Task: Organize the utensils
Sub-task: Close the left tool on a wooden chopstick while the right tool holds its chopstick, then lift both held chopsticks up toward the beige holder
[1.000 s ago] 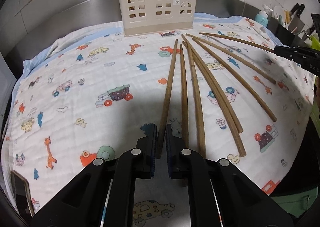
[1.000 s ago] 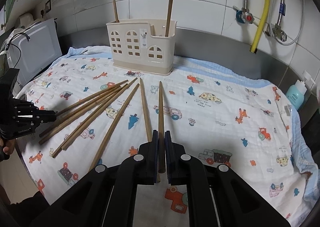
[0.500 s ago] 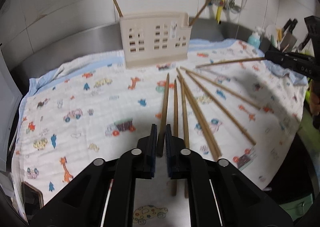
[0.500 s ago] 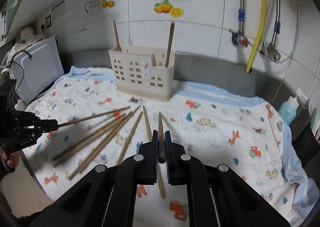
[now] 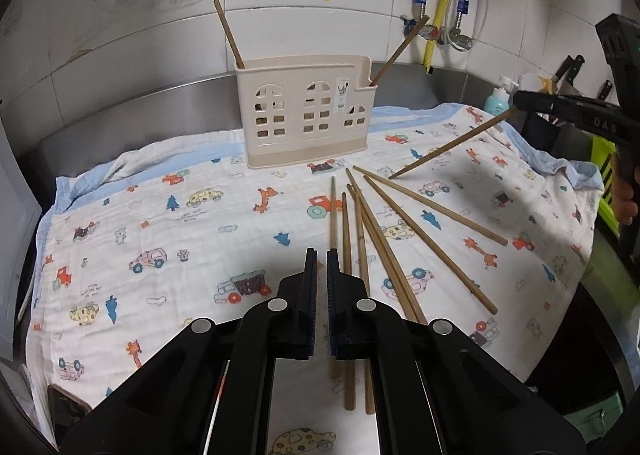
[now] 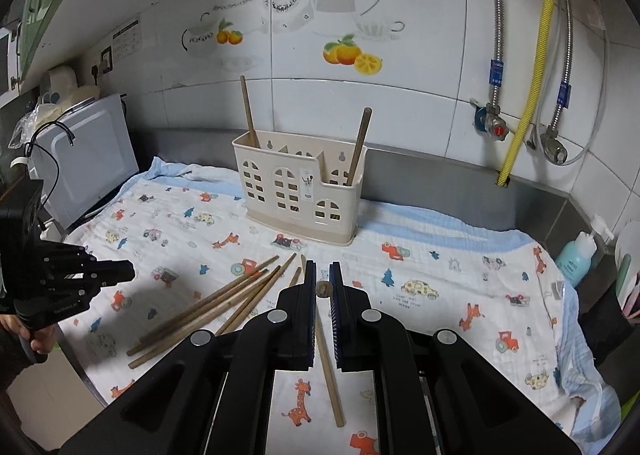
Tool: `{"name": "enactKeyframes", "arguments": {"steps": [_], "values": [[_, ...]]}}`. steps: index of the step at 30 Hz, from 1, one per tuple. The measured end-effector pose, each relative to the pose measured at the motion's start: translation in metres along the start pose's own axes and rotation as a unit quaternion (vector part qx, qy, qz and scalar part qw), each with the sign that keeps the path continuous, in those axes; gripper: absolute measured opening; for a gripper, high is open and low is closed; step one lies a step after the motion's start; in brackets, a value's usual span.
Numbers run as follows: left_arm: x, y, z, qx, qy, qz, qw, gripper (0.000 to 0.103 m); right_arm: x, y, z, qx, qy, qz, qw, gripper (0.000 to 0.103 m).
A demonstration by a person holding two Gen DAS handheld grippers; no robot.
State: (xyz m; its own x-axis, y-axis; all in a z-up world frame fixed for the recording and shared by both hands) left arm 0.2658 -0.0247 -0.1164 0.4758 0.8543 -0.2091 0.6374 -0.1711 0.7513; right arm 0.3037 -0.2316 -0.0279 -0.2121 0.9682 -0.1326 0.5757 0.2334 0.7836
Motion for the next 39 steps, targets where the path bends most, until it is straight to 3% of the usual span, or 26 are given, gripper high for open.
{"name": "enactKeyframes", "arguments": {"steps": [10,15,17,18,19,23,27,39], "values": [[0.013,-0.044,0.033,0.065,-0.009,-0.030,0.9974,0.007,0.002,0.001,0.001,-0.001,0.003,0.001,1.000,0.006],[0.017,-0.057,0.044,0.079,-0.002,-0.037,0.9962,0.007,0.004,0.004,0.002,-0.003,0.002,-0.001,1.000,0.007],[0.019,-0.059,0.046,0.082,-0.002,-0.042,0.9958,0.015,0.004,0.004,0.003,-0.004,0.002,-0.001,1.000,0.007],[0.020,-0.060,0.047,0.081,0.002,-0.042,0.9958,0.028,0.005,0.005,0.003,-0.004,0.002,-0.001,1.000,0.007],[0.020,-0.060,0.047,0.080,0.006,-0.041,0.9959,0.031,0.004,0.005,0.003,-0.004,0.002,-0.001,1.000,0.007],[0.020,-0.064,0.052,0.087,0.006,-0.038,0.9955,0.030,0.004,0.005,0.004,-0.004,0.002,-0.003,1.000,0.007],[0.020,-0.064,0.053,0.088,0.013,-0.030,0.9956,0.015,0.005,0.005,0.004,-0.004,0.002,-0.002,1.000,0.007],[0.013,-0.059,0.062,0.106,0.022,0.002,0.9941,0.012,0.006,0.006,0.005,-0.004,0.003,-0.002,1.000,0.007]]}}
Point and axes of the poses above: each gripper's, at about its wrist camera, not at the fingertips, and z roughly the way its jaws point, x to its left, y to its top, the point moved 7 cm from there along z, roughly the way its jaws point, and after that the axes turned 13 degrees about -y, right-handed, at the moved point
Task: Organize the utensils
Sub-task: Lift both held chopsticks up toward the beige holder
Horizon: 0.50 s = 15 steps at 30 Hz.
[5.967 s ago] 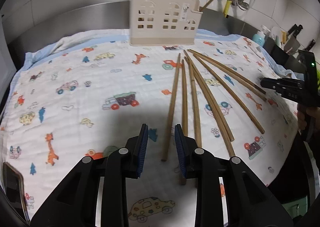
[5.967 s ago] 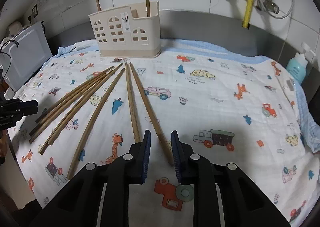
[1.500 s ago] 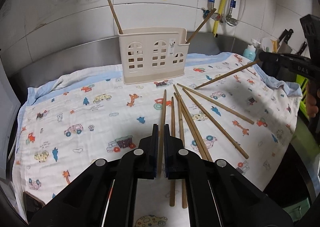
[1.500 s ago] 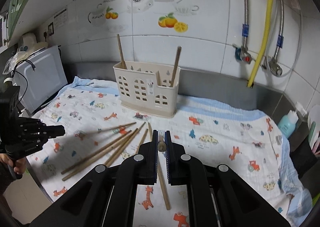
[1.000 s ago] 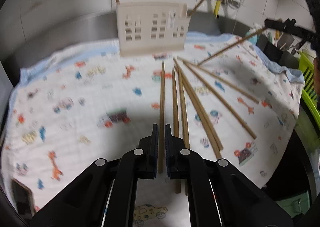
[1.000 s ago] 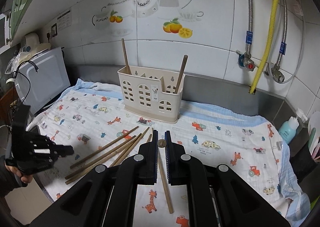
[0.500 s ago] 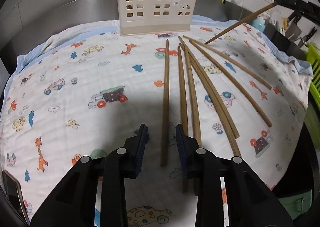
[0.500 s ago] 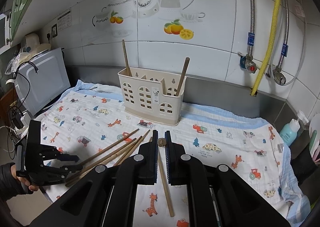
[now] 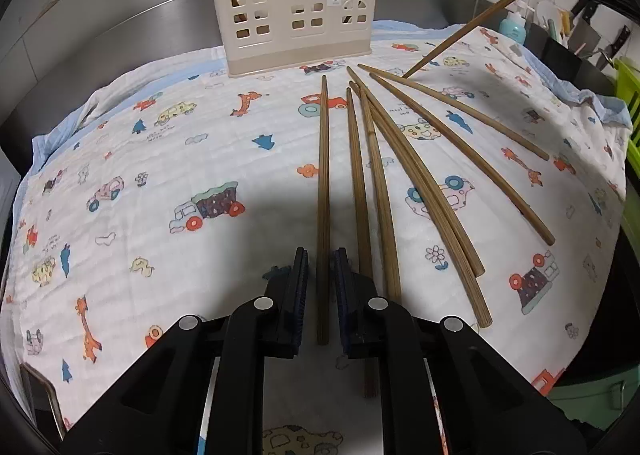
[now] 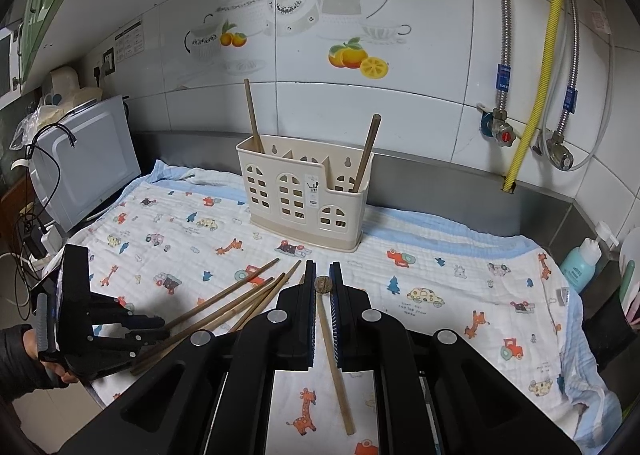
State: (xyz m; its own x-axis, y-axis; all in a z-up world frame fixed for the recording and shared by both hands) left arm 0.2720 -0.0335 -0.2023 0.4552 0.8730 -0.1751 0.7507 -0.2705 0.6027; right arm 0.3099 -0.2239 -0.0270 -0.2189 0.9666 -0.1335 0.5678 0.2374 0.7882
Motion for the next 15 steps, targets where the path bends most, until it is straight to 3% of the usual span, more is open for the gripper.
{"name": "enactKeyframes", "arguments": {"steps": [6,11,15], "values": [[0.000,0.003,0.001,0.025,-0.006,-0.001,0.9997,0.005,0.001,0.001,0.001,0.000,0.000,0.003,1.000,0.007],[0.001,0.005,0.003,0.051,-0.017,-0.010,0.9985,0.005,0.001,0.000,0.001,-0.001,0.001,0.002,1.000,0.007],[0.005,0.014,-0.011,0.021,-0.035,-0.031,0.9987,0.005,-0.001,0.000,-0.002,-0.004,0.004,0.006,1.000,0.007]]}}
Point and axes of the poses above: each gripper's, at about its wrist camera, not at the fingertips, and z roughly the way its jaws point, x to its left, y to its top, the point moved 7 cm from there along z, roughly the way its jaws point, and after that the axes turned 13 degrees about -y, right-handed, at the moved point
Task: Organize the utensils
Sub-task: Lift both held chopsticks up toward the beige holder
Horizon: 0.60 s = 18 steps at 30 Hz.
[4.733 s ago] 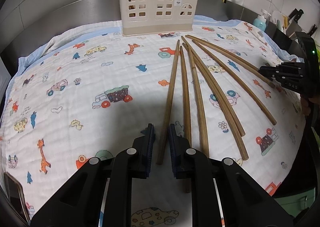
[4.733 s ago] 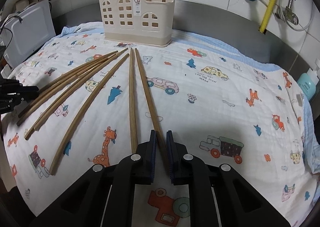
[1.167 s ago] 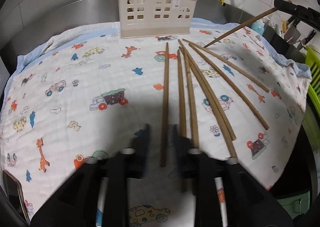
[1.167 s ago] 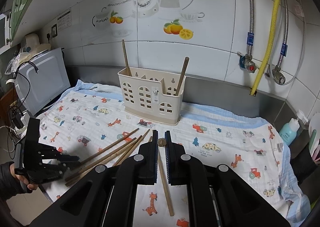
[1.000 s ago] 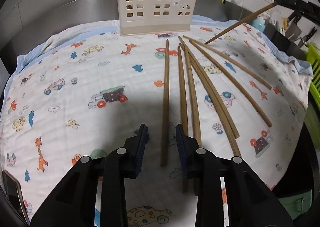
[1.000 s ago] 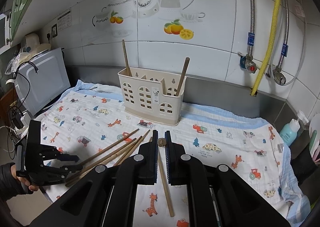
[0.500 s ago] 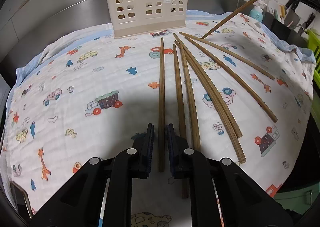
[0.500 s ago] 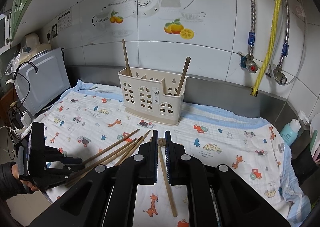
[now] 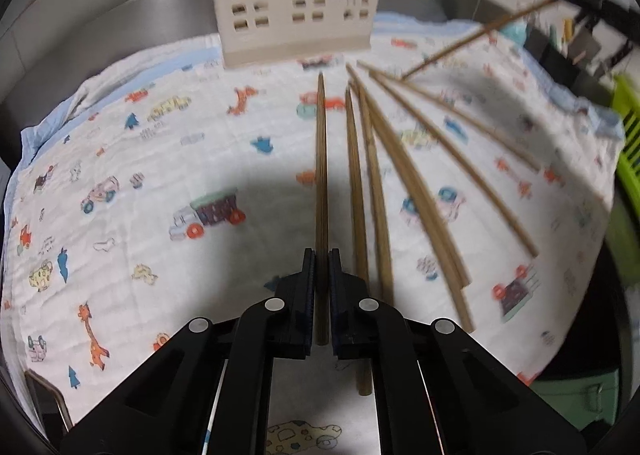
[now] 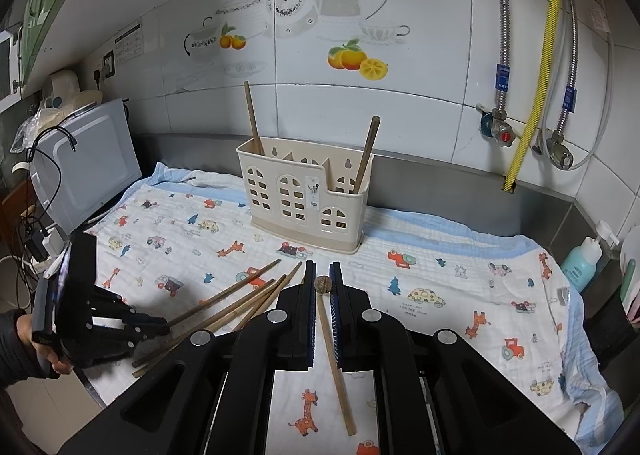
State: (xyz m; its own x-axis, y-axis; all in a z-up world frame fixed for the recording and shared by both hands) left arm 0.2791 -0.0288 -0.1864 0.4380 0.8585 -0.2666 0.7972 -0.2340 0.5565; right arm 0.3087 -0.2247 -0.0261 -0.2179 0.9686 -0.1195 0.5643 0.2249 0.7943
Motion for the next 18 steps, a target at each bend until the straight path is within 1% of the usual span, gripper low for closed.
{"name": "enactKeyframes", "arguments": {"steps": [2,5,9,12,14,18], "values": [[-0.002,0.006,-0.011,-0.021,-0.012,-0.007,0.9997,0.005,0.000,0.001,-0.001,-0.001,-0.001,-0.002,1.000,0.007],[-0.007,0.020,-0.034,-0.061,-0.020,-0.014,0.9978,0.005,0.001,0.005,-0.003,-0.007,0.000,-0.001,1.000,0.007],[-0.015,0.042,-0.059,-0.115,-0.022,-0.007,0.9932,0.005,0.005,0.011,-0.008,-0.016,0.003,0.000,1.000,0.007],[-0.021,0.056,-0.070,-0.141,-0.028,0.001,0.9896,0.005,0.008,0.016,-0.010,-0.022,0.007,0.001,1.000,0.007],[-0.026,0.063,-0.073,-0.150,-0.030,0.010,0.9882,0.005,0.010,0.021,-0.012,-0.026,0.009,0.000,1.000,0.007],[-0.029,0.072,-0.073,-0.149,-0.030,0.017,0.9882,0.005,0.013,0.030,-0.015,-0.032,0.009,-0.005,0.999,0.007]]}}
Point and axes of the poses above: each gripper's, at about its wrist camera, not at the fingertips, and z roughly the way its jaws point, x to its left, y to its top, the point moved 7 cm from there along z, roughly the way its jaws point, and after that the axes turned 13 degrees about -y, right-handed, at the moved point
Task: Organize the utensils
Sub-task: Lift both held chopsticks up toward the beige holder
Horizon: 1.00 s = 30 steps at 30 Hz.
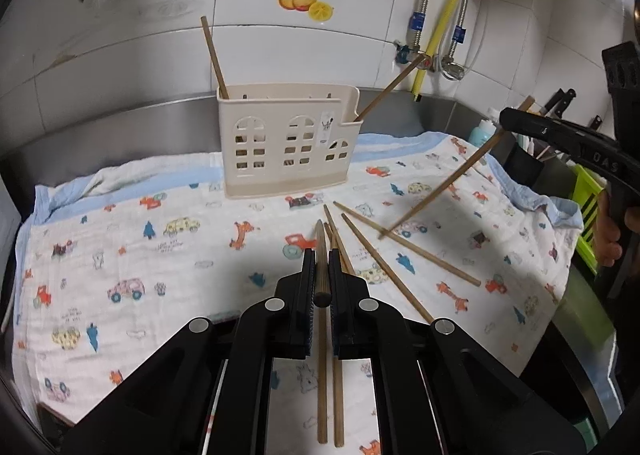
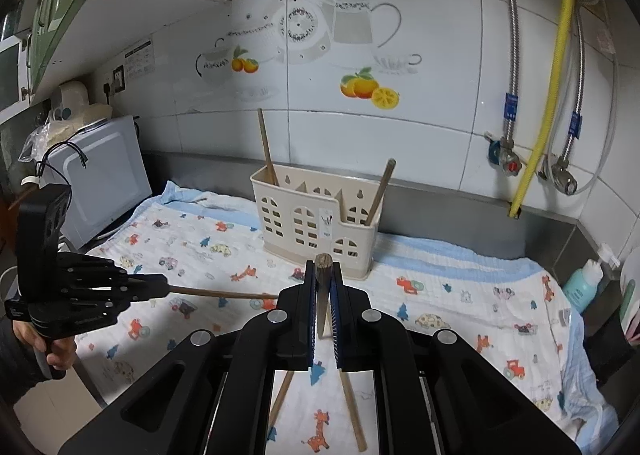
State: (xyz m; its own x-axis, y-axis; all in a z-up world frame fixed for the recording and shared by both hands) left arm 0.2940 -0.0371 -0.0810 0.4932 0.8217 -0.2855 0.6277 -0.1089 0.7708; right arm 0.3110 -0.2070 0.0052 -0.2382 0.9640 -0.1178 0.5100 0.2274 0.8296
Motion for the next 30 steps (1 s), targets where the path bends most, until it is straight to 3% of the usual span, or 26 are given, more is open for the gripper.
{"name": "enactKeyframes", "arguments": {"steps": [5,17,30], "values": [[0.002,0.022,-0.002,-0.010,-0.006,-0.003,0.9999,0.005,0.001,0.020,-0.003,-0.012,0.001,-0.007,1.000,0.007],[-0.005,0.089,0.004,-0.023,0.007,0.041,0.9989,0.005,0.000,0.100,0.003,-0.057,0.006,-0.009,0.998,0.006],[-0.015,0.188,-0.030,-0.103,0.030,0.093,0.9899,0.005,-0.024,0.161,0.041,-0.089,-0.026,0.030,0.995,0.006]]}}
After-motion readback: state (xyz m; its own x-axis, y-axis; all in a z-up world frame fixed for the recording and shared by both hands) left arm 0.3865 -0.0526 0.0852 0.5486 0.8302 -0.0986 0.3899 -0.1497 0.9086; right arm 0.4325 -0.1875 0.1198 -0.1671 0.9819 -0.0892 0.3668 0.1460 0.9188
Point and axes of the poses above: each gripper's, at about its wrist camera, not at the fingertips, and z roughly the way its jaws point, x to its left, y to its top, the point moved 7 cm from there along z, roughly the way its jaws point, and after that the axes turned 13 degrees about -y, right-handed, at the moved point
